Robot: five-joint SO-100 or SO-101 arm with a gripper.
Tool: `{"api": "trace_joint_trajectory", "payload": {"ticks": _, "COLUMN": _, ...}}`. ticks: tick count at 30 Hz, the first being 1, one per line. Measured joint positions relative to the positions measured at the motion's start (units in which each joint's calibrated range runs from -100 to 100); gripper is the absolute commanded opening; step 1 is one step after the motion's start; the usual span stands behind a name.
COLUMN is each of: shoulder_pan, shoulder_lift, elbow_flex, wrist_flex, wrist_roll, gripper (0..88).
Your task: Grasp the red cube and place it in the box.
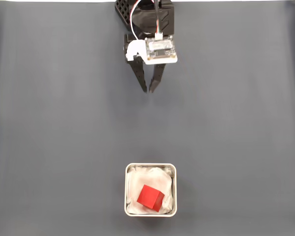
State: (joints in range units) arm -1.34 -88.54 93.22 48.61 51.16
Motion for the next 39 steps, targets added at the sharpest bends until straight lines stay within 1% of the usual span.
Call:
{"api": "trace_joint_trajectory", "payload": {"ticks": 3, "shoulder_pan": 0.4, "shoulder_lift": -4.7, "elbow_flex": 4.3, "wrist_flex": 7.1, "wrist_roll": -0.3, "gripper": 0.0}}
{"api": "trace_joint_trajectory", "payload": {"ticks": 10, "shoulder_pan": 0.6, "shoulder_lift": -10.2, "elbow_flex": 6.1, "wrist_flex": 20.6, "wrist_roll": -2.3, "gripper": 0.0}}
{"api": "trace_joint_trajectory", "payload": {"ticks": 15, "shoulder_pan": 0.5, "shoulder_lift": -11.0, "elbow_flex": 6.1, "wrist_flex": 24.7, "wrist_roll": -2.7, "gripper": 0.0}}
{"api": "trace_joint_trajectory", "payload": {"ticks": 39, "shoulder_pan": 0.6, "shoulder_lift": -11.5, "elbow_flex": 6.1, "wrist_flex": 25.7, "wrist_roll": -2.6, "gripper": 0.0}}
